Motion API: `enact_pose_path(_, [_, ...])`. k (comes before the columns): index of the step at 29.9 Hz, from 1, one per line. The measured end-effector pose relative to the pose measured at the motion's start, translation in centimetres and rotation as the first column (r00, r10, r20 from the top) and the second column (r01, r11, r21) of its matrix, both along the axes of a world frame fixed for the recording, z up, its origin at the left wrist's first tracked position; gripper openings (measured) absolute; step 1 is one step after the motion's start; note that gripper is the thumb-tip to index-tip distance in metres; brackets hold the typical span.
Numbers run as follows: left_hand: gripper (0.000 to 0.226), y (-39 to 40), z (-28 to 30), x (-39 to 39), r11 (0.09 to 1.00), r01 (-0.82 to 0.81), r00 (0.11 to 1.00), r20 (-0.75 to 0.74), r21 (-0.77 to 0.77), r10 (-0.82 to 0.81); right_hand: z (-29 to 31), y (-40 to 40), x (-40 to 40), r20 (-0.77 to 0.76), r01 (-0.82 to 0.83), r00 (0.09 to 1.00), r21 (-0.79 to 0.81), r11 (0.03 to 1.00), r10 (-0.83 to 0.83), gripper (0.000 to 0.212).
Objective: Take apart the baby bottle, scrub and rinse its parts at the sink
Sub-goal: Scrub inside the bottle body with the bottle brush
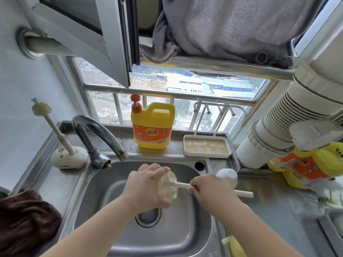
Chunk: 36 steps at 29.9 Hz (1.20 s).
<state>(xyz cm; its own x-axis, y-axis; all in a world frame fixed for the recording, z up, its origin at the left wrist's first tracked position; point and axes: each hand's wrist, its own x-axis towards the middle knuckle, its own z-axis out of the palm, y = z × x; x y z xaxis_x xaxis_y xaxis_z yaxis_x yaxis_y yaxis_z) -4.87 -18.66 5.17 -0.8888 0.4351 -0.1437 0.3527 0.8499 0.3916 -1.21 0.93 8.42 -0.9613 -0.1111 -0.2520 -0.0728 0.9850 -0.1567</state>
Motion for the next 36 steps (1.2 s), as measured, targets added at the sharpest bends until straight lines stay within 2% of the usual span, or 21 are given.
enact_pose_path(3, [0.085,0.2,0.1,0.0,0.999,0.028,1.000,-0.005,-0.033,-0.028,-0.1,-0.6,0.3,0.023,0.003,1.000,-0.008,1.000,-0.003,0.029])
enact_pose_path(8, [0.082,-0.3,-0.1,0.3,1.000,-0.023,0.999,-0.040,-0.003,0.023,0.9,-0.2,0.8,0.042,0.039,0.998,-0.021,0.999,-0.038,0.027])
enact_pose_path(12, [0.086,1.0,-0.3,1.7,0.998,0.012,0.997,-0.077,0.055,-0.007,0.4,-1.7,1.2,0.118,0.095,0.990,-0.131,0.987,-0.079,0.030])
enact_pose_path(15, [0.084,0.2,-0.8,2.1,0.992,0.003,1.000,-0.030,0.130,0.000,0.7,-1.0,1.7,0.165,0.167,0.978,-0.240,0.956,-0.130,0.031])
enact_pose_path(20, [0.091,-1.4,-0.9,2.2,0.947,0.098,0.979,0.141,0.307,-0.147,1.0,-0.4,2.8,0.169,0.190,0.975,-0.306,0.933,-0.143,0.029])
enact_pose_path(24, [0.091,-2.4,-0.6,1.3,0.964,0.168,0.979,0.081,0.207,-0.187,1.3,-1.0,3.5,0.163,0.138,0.983,-0.377,0.916,-0.081,0.024])
enact_pose_path(27, [0.087,-2.8,-0.7,1.5,0.947,0.163,0.985,0.009,0.277,-0.173,1.7,-1.3,3.7,0.144,0.120,0.987,-0.421,0.899,-0.064,0.021])
enact_pose_path(29, [0.087,-3.2,-1.2,1.7,0.943,0.144,0.988,-0.092,0.301,-0.122,2.1,-1.1,4.0,0.175,0.108,0.984,-0.369,0.923,-0.045,0.020])
enact_pose_path(31, [0.086,-3.4,-1.5,1.8,0.946,0.109,0.986,-0.151,0.304,-0.066,2.9,-0.6,4.2,0.191,0.026,0.982,-0.199,0.980,0.012,0.026])
enact_pose_path(33, [0.086,-3.4,-1.5,2.0,0.952,0.086,0.986,-0.159,0.293,-0.040,3.5,0.1,3.8,0.194,-0.018,0.981,-0.069,0.997,0.031,0.024])
enact_pose_path(36, [0.085,-2.7,-1.3,2.3,0.957,0.070,0.984,-0.174,0.282,-0.020,3.4,0.2,2.8,0.095,0.004,0.995,0.025,1.000,-0.006,0.017])
